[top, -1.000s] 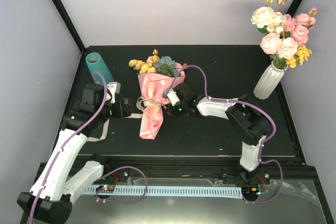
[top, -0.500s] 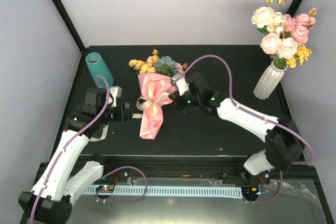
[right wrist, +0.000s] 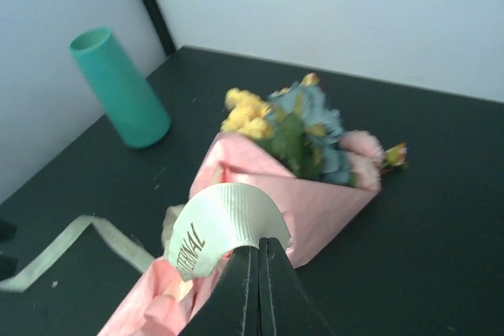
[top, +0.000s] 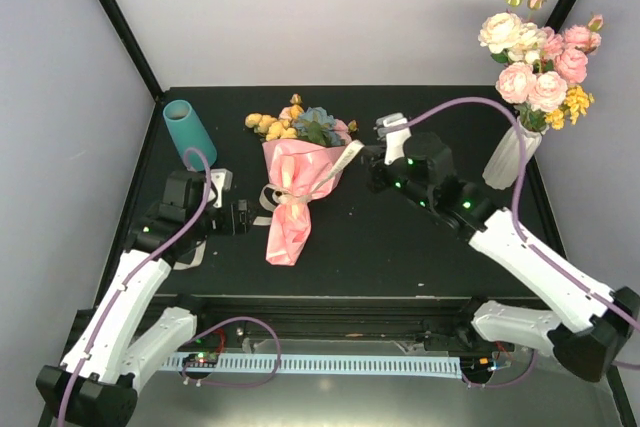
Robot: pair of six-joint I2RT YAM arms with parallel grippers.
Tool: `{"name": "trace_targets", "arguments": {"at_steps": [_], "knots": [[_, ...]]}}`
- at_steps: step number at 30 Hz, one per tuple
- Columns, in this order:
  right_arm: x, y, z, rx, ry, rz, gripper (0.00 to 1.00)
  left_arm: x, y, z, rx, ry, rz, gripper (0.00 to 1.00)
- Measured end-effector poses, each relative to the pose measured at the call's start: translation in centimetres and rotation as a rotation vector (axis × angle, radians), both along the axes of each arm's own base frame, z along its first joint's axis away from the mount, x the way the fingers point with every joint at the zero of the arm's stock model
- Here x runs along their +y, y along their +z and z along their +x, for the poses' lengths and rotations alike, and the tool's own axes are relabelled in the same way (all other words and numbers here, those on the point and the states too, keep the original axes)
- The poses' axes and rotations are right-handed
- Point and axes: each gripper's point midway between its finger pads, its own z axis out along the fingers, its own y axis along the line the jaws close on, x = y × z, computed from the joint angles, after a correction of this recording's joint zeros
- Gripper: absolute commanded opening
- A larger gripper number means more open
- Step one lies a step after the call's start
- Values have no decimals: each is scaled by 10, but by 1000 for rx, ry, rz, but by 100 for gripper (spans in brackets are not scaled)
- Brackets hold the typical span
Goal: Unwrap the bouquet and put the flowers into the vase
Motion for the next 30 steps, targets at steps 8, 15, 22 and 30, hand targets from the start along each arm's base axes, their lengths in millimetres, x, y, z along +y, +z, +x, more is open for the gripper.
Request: {"name": "trace_targets", "arguments": {"at_steps": [8,15,22,30], "knots": [[-73,43,-9,-86,-281,14,2,-1,-5,3,-3,-9,7,87],[-125,48,-20,-83,-493,-16,2,-2,-9,8,-7,-15,12,87],[-163,51,-30,-87,-643,-42,3,-5,-18,11,6,-22,5,87],[-196,29,-44,-30,-796,-90,80,-9,-30,18,49,-30,10,86]]}}
